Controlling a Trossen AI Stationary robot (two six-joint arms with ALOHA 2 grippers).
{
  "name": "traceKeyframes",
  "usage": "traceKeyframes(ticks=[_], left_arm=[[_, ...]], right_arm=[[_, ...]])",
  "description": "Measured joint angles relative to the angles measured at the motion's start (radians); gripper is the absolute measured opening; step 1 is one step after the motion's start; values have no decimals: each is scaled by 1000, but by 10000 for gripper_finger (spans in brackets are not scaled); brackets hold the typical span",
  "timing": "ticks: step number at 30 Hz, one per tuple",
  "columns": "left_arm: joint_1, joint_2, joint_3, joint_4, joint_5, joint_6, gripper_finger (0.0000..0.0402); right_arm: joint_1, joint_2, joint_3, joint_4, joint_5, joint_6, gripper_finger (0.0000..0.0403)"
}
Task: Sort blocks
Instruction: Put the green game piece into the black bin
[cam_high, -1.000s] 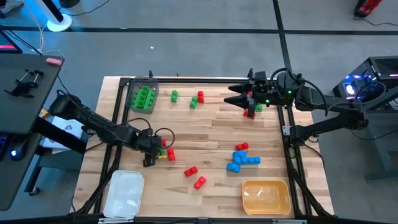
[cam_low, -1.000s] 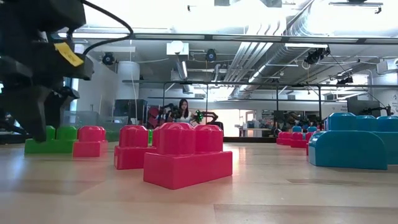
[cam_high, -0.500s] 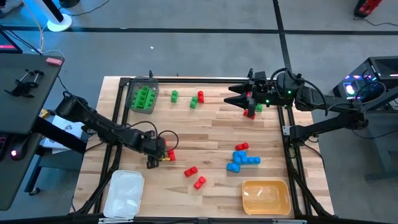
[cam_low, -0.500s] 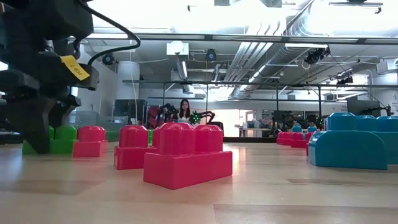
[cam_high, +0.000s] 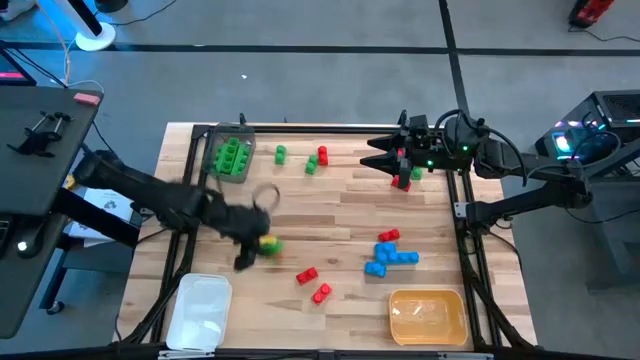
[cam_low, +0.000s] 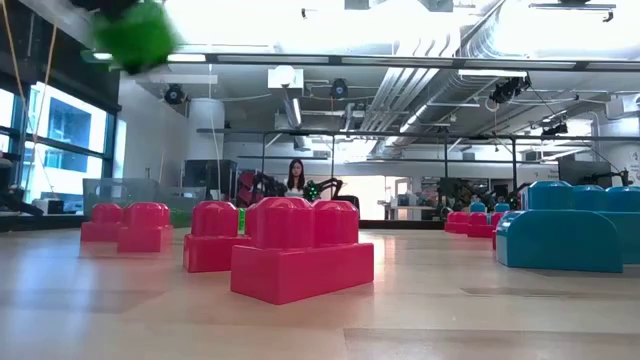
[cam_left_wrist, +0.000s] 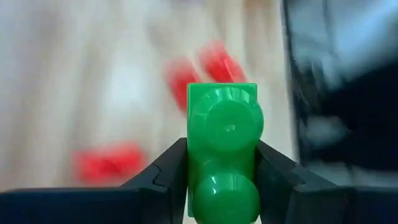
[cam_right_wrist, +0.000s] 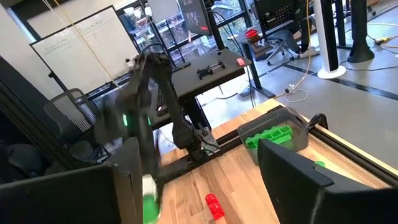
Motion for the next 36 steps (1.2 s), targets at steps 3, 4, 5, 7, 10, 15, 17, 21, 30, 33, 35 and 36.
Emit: traceKeyframes(ticks=[3, 4, 5, 7, 10, 15, 17, 21, 30, 33, 35, 36], left_arm=[[81, -56, 89, -89, -316, 47, 130], [124, -66, 114, -120, -401, 56, 130], [179, -73, 132, -147, -458, 63, 128], [308, -75, 144, -207, -497, 71, 125], [525, -42, 142, -316, -462, 77, 123], [836, 89, 141, -398, -482, 233, 131], [924, 142, 143, -368, -462, 279, 136], [1038, 233, 143, -331, -417, 317, 143], [1102, 293, 153, -338, -373, 317, 145], [1102, 293, 187, -353, -365, 317, 145], [1102, 292, 210, -356, -365, 317, 145], [1103, 292, 220, -360, -365, 317, 145]], right_arm=[[0, 0, 0, 0, 0, 0, 209], [0, 0, 0, 0, 0, 0, 209], [0, 0, 0, 0, 0, 0, 209], [0, 0, 0, 0, 0, 1, 209], [0, 0, 0, 0, 0, 20, 209], [2, 0, 0, -1, 0, 40, 209], [2, 0, 0, -1, 0, 50, 209], [2, 1, 0, -1, 0, 65, 209], [2, 1, 0, -4, 0, 84, 209], [2, 1, 0, -10, 0, 83, 209], [2, 1, 0, -12, 0, 84, 209], [2, 1, 0, -13, 0, 84, 209]])
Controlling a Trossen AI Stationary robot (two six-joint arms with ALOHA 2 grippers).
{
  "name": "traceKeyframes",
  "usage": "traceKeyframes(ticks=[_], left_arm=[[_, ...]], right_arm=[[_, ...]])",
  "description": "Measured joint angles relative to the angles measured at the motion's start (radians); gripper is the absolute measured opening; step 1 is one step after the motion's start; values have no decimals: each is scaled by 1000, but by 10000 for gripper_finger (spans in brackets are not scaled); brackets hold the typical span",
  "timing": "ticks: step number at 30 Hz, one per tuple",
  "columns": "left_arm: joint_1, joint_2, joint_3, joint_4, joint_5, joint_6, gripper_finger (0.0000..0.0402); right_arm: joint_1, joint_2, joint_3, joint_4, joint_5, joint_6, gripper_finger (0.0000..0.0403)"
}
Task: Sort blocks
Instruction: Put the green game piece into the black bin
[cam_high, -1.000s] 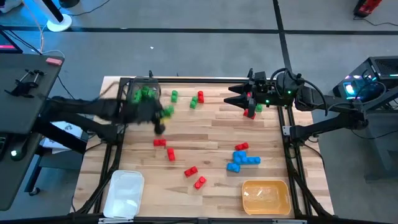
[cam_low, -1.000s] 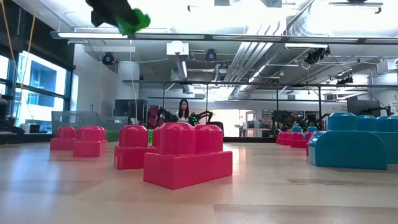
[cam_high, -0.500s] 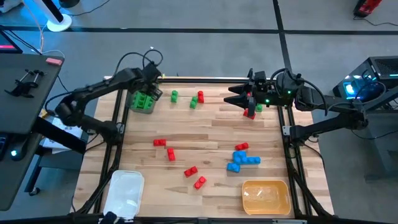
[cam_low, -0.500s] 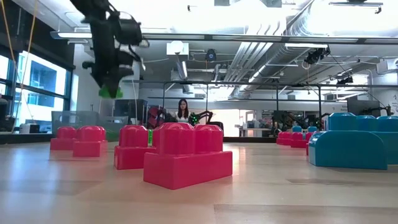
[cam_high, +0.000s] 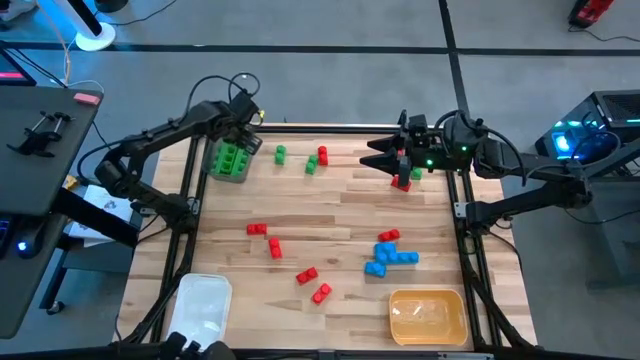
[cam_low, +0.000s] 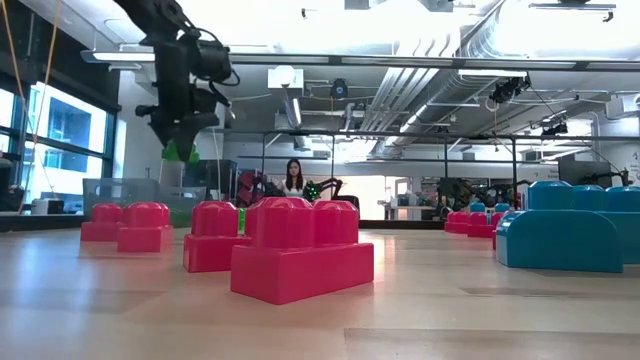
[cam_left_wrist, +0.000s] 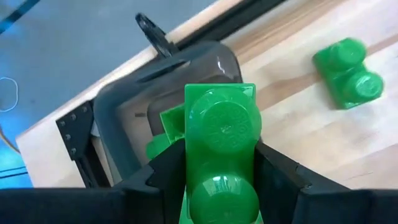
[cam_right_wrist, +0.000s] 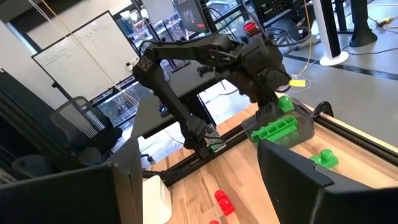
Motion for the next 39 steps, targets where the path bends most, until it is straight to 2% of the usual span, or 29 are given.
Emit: traceKeyframes(ticks=[6, 12, 16, 21, 23, 26, 33, 39], left_arm=[[54, 0, 31, -29, 34, -11, 156], [130, 0, 31, -53, 132, -28, 200], [142, 0, 31, -48, 148, -37, 228], [100, 0, 30, 104, 332, -123, 246], [51, 0, 30, 191, 356, -156, 247], [-29, 35, 57, 245, 335, -167, 248], [-106, 301, 260, 89, 253, -199, 248], [-146, 451, 303, 59, 209, -378, 248]], right_arm=[[0, 0, 0, -5, 0, 0, 209], [0, 1, 0, -10, 0, 4, 209], [0, 2, 0, -10, 0, 0, 209], [0, 12, 0, -12, 0, 0, 209], [0, 17, 0, -18, 0, 0, 209], [0, 27, 0, -22, 0, 1, 209], [0, 44, 0, -27, 0, 4, 209], [0, 44, 0, -35, -12, 30, 209]])
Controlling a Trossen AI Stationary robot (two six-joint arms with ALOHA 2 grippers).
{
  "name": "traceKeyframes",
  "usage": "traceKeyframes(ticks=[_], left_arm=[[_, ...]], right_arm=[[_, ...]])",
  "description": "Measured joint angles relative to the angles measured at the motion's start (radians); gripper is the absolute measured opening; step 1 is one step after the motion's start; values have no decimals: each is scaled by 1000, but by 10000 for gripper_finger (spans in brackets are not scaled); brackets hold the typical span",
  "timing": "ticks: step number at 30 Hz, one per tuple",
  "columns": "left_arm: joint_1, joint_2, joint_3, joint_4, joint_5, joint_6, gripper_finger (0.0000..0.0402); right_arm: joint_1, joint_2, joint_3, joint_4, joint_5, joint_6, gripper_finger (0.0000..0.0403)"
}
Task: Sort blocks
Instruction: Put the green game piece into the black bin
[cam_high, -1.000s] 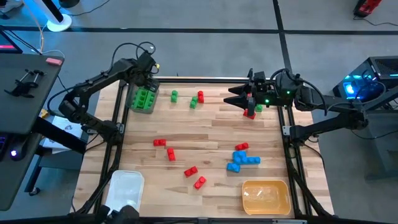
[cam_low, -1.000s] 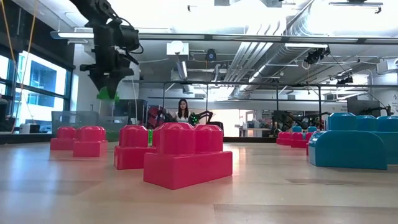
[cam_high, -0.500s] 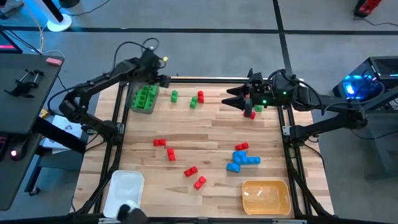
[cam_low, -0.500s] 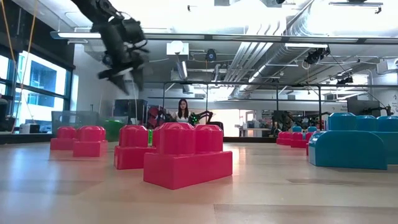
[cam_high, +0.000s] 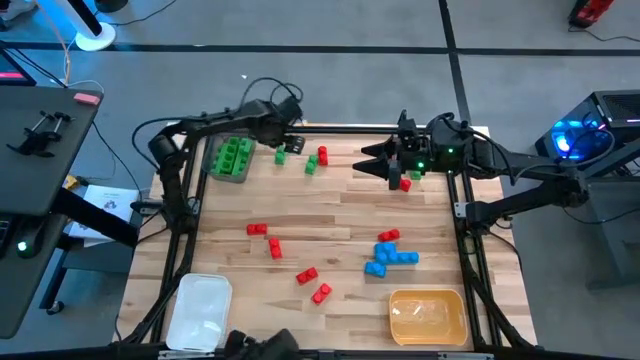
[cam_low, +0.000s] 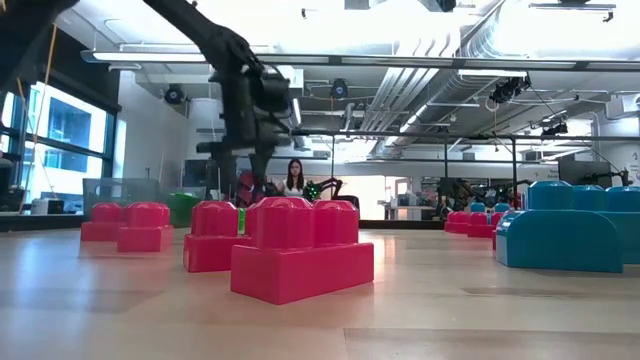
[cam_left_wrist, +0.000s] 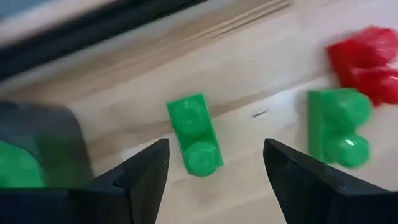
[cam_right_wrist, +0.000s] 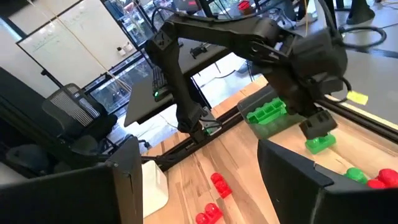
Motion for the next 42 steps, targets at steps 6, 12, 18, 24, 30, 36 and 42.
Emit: traceKeyframes(ticks=[6, 12, 18, 24, 30, 36, 42], left_arm=[[-36, 69, -6, 19, -98, -154, 248], [-42, 112, -5, 51, -102, -238, 248], [-38, 138, -6, 58, -95, -281, 248], [-34, 161, -5, 77, -77, -284, 248], [-34, 191, -3, 78, -42, -238, 248], [-37, 190, -4, 112, -9, -190, 236], [-48, 186, -4, 127, 51, -112, 141]], right_arm=[[0, 0, 0, -18, -3, -4, 209], [0, 0, 0, -41, -6, -6, 209], [0, 0, 0, -67, -8, -4, 209], [0, 0, 0, -69, -9, -4, 209], [0, 0, 0, -71, -9, -3, 209], [0, 0, 0, -71, -10, -3, 209], [0, 0, 0, -71, -10, -5, 209]])
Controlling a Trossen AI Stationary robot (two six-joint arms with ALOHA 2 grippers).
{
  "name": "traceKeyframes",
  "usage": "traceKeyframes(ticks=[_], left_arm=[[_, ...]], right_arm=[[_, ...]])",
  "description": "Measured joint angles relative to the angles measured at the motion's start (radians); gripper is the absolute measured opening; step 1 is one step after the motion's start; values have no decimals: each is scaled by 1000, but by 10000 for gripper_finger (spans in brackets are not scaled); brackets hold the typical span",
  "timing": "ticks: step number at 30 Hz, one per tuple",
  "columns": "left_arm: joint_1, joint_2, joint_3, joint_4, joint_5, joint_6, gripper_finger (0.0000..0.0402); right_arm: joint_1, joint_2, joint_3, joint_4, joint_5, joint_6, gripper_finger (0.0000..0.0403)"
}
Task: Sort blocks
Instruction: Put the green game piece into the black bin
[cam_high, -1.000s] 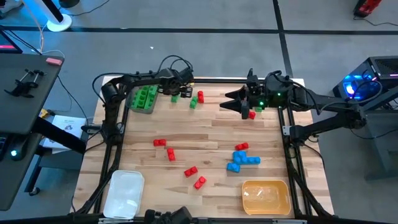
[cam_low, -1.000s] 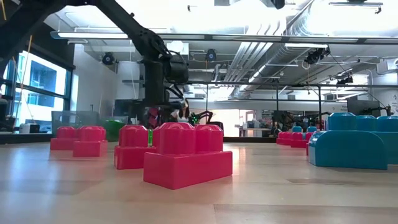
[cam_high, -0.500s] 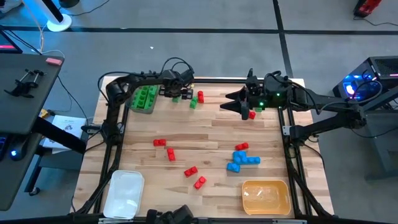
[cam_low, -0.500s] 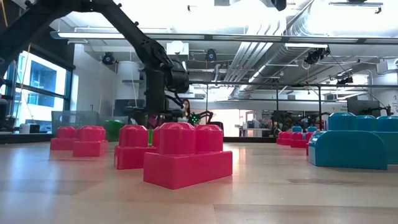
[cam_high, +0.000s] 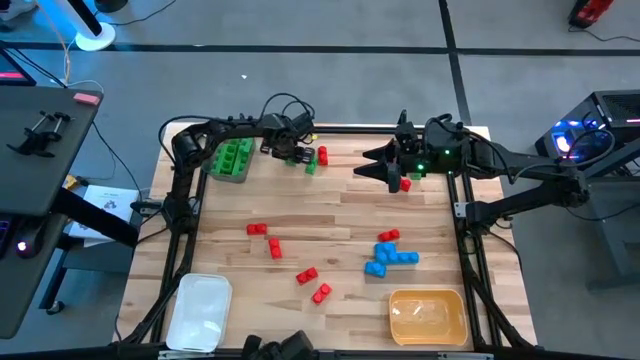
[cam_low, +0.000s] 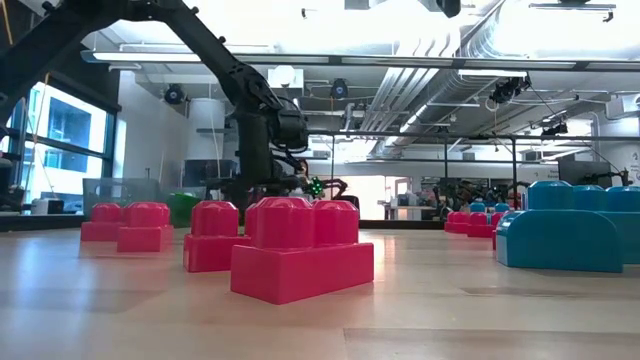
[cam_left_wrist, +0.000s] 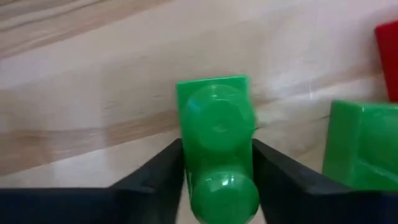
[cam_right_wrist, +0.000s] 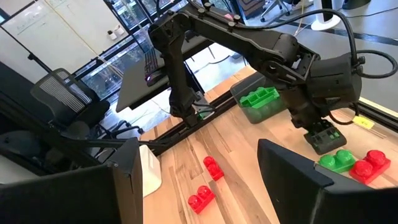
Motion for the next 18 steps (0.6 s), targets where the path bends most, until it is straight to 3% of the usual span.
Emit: traceKeyframes(ticks=[3, 11, 14, 18], left_arm=[[2, -4, 0, 5, 44, 42, 94], [5, -140, 24, 94, 59, 145, 94], [16, -240, 43, 111, -13, 192, 102], [28, -387, 47, 48, -221, 256, 128]], right_arm=[[0, 0, 0, 0, 0, 0, 209], [0, 0, 0, 0, 0, -2, 209], [0, 0, 0, 0, 0, -2, 209], [0, 0, 0, 0, 0, -22, 209]])
